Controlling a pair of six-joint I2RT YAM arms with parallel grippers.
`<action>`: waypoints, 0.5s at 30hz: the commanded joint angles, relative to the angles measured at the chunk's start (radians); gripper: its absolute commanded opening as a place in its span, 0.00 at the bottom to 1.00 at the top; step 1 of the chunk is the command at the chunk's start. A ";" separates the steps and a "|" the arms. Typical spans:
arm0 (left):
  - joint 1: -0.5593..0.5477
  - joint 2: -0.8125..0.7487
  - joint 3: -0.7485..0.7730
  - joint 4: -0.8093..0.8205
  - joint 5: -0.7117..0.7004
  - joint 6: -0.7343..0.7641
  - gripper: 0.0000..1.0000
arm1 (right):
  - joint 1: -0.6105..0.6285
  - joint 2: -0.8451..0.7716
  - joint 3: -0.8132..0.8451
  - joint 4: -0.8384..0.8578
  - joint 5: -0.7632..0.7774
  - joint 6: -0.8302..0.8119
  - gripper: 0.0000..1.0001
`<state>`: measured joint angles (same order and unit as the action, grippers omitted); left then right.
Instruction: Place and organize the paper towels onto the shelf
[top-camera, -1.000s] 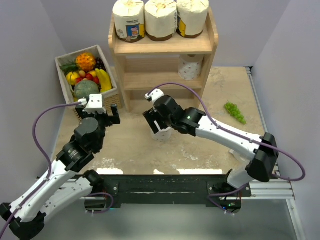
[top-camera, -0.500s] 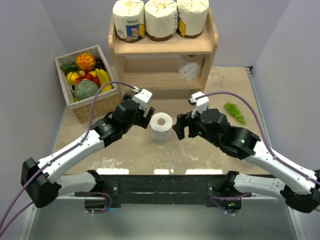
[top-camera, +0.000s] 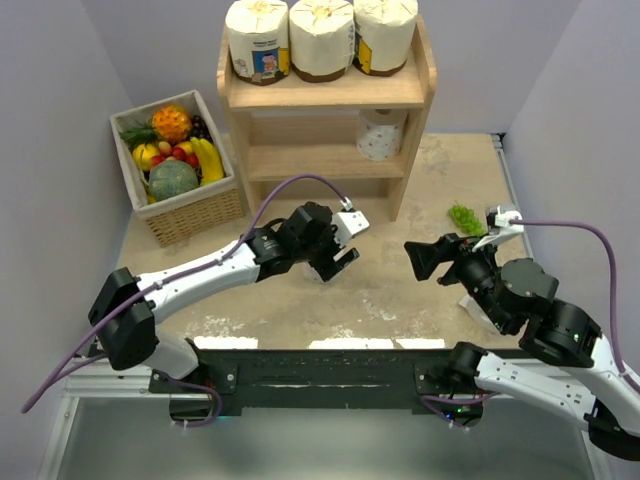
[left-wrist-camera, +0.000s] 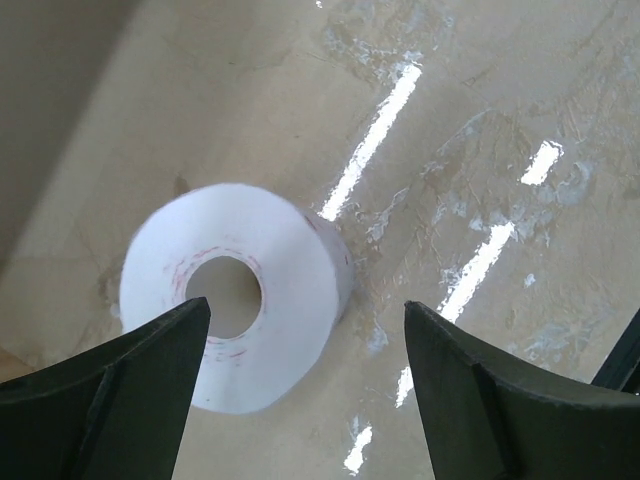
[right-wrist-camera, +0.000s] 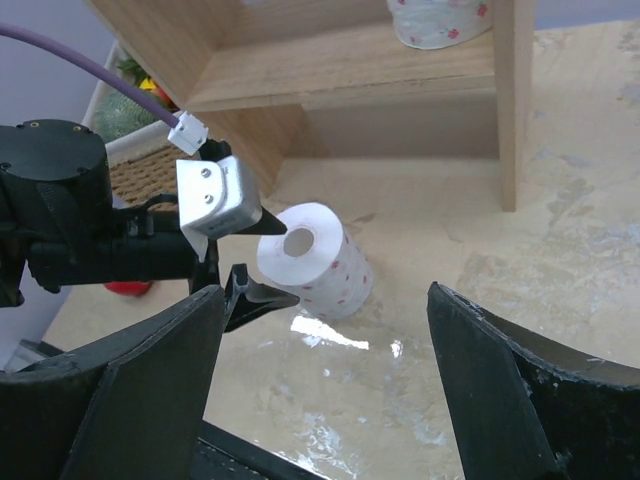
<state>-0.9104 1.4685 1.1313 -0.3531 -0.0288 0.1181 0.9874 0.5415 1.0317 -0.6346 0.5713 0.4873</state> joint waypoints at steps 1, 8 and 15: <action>-0.002 0.029 0.051 0.043 0.052 -0.007 0.82 | 0.002 0.011 0.002 -0.017 0.059 0.019 0.86; -0.002 0.101 0.048 0.040 -0.017 -0.035 0.78 | 0.002 0.009 0.005 -0.036 0.064 0.014 0.87; -0.002 0.139 0.047 0.049 -0.057 -0.032 0.72 | 0.002 -0.017 -0.013 -0.025 0.055 0.025 0.87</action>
<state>-0.9104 1.6043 1.1442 -0.3450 -0.0463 0.0967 0.9874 0.5411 1.0252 -0.6739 0.5941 0.4919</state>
